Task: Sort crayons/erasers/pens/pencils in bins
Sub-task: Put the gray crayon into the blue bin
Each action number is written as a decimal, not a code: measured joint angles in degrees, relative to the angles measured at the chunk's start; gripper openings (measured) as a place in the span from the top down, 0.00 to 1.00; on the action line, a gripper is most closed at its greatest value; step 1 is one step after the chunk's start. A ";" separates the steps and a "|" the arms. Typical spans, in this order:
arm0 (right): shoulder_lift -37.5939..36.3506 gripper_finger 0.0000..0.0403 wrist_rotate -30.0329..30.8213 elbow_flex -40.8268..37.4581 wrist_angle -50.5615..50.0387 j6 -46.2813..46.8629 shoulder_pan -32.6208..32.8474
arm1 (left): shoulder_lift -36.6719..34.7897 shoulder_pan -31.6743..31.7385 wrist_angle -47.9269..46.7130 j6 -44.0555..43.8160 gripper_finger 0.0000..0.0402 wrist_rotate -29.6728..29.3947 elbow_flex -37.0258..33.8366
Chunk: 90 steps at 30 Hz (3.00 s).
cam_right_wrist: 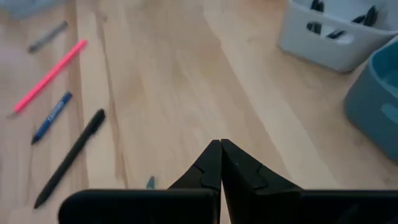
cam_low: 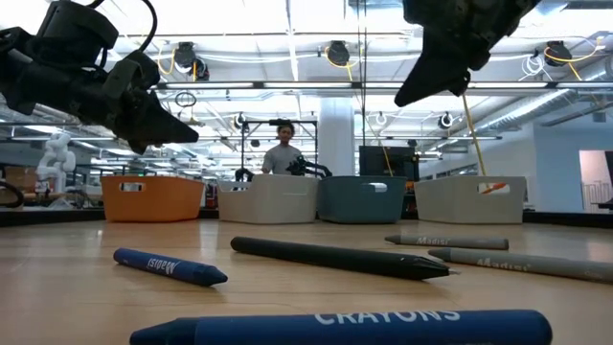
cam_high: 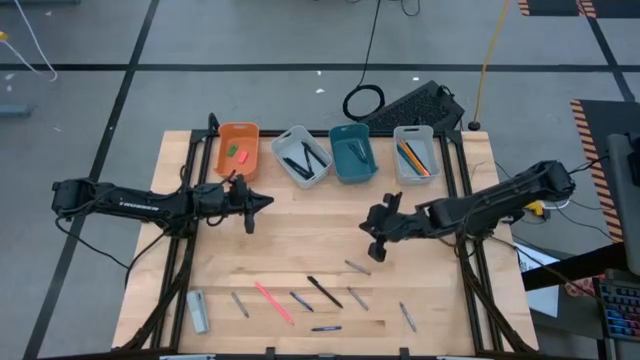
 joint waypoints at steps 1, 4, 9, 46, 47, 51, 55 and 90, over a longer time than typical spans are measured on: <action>0.94 1.00 -0.07 0.86 -0.66 0.13 0.21 | 0.00 0.00 0.00 0.02 0.94 -0.02 0.00; 2.44 1.00 -0.20 2.43 -2.25 0.71 0.83 | -0.02 0.00 -0.05 0.01 0.94 -0.02 0.00; 2.73 1.00 -1.96 2.86 -2.66 4.20 1.38 | 0.00 0.00 -0.43 0.00 0.94 -0.02 0.00; 29.56 0.64 -10.64 17.74 -19.39 21.42 10.07 | -0.02 0.00 -1.26 3.25 0.98 0.36 0.00; 30.20 0.64 -10.64 18.21 -19.70 21.27 10.09 | -0.02 0.00 -1.30 3.23 0.98 0.37 0.00; 31.82 0.65 -10.68 18.60 -19.74 21.43 10.12 | -0.02 0.00 -1.55 3.23 0.99 0.37 0.00; 32.96 0.65 -10.59 18.60 -19.76 21.46 10.10 | -0.02 0.00 -1.66 3.21 0.98 0.39 0.00; 30.77 0.95 -12.45 18.30 -20.07 20.79 9.72 | -0.02 0.00 -1.55 2.64 0.92 0.59 0.00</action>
